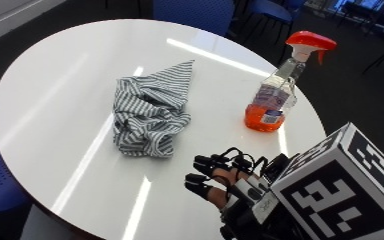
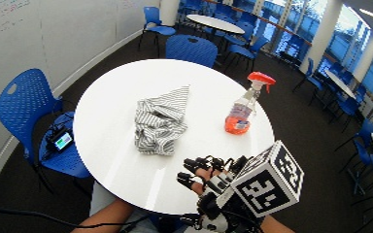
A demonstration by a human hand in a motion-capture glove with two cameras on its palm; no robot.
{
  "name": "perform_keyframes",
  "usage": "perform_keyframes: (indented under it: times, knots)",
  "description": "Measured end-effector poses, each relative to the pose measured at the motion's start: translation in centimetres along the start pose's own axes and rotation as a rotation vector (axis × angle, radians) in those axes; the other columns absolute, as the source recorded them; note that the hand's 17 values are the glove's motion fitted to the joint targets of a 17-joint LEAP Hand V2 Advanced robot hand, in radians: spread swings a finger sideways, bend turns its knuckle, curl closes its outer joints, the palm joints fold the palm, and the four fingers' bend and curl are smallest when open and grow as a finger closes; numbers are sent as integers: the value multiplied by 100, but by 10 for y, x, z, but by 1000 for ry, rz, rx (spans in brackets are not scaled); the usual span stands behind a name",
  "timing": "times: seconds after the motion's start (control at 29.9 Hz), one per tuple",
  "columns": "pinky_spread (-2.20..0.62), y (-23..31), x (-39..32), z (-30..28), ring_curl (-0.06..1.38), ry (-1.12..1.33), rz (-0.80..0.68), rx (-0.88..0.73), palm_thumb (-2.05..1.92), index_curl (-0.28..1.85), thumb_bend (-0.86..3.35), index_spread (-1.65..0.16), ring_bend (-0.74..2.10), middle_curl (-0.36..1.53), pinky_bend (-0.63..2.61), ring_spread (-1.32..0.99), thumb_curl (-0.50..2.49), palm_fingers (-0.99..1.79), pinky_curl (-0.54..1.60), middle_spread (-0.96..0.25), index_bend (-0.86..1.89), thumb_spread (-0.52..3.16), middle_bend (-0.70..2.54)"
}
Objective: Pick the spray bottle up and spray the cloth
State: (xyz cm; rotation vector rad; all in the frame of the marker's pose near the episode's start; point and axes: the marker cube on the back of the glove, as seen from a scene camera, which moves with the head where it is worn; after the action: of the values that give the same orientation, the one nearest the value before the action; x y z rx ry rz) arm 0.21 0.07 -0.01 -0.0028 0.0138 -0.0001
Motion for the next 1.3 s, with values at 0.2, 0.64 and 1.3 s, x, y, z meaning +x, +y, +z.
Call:
perform_keyframes:
  times: [0.2, 0.64, 1.3]
  knots:
    - [15, 0, -1, -1, 15, 1, 1, -1, 47, 17, 28, -30, 32, 13, 23, -2, 13, 54, 13, -1, 26, 73, 26]
    - [20, -2, -5, 0, 20, -2, 0, -21, 52, 26, 22, -38, 29, 21, 19, -2, 21, 54, 20, -2, 20, 105, 23]
    - [22, -22, 14, 6, 25, 43, 53, -22, 58, 32, 11, -40, 27, 28, 17, -1, 28, 53, 24, -2, 18, 116, 19]
